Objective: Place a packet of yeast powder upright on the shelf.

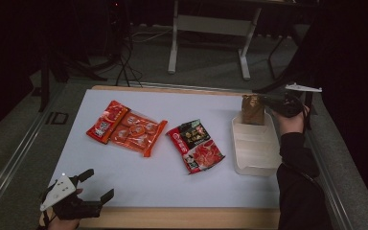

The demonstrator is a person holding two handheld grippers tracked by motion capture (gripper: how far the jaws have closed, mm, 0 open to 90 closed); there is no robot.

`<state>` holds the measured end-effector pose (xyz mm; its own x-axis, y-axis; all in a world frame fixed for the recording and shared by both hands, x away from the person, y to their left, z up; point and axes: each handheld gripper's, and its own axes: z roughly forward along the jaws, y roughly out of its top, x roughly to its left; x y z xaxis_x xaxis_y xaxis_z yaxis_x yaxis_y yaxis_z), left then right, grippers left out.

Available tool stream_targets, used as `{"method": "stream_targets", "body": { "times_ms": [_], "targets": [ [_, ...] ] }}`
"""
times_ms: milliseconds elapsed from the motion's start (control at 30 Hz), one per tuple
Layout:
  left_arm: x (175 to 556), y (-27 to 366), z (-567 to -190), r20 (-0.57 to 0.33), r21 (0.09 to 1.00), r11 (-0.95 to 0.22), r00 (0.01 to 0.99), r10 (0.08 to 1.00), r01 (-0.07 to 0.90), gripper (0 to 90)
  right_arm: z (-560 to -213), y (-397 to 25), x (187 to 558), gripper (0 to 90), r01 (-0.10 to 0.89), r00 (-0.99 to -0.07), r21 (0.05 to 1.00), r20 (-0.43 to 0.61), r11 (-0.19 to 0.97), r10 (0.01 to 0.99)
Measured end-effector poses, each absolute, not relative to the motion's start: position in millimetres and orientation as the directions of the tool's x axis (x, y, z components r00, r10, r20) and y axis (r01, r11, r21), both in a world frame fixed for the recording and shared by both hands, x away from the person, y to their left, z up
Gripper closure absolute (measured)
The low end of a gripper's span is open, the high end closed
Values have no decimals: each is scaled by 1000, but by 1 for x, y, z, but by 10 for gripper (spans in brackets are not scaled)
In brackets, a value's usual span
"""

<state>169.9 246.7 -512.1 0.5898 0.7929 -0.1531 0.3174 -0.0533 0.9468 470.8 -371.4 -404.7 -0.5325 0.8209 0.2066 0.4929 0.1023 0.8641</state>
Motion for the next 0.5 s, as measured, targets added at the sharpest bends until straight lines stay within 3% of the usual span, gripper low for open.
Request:
{"method": "stream_targets", "body": {
  "times_ms": [167, 300, 500],
  "targets": [
    [171, 247, -512, -154, 947, -53, 591, 792, 317, 6, -401, -374, 468, 798, 495, -510, 862, 192, 104, 839],
    [171, 246, -512, -153, 947, -54, 593, 790, 317, 6, -395, -376, 464, 673, 491, -493, 866, 186, 95, 850],
    [171, 246, -512, -154, 947, -54, 593, 791, 318, 6, -379, -376, 453, 612, 445, -500, 891, 167, 86, 850]
  ]
}}
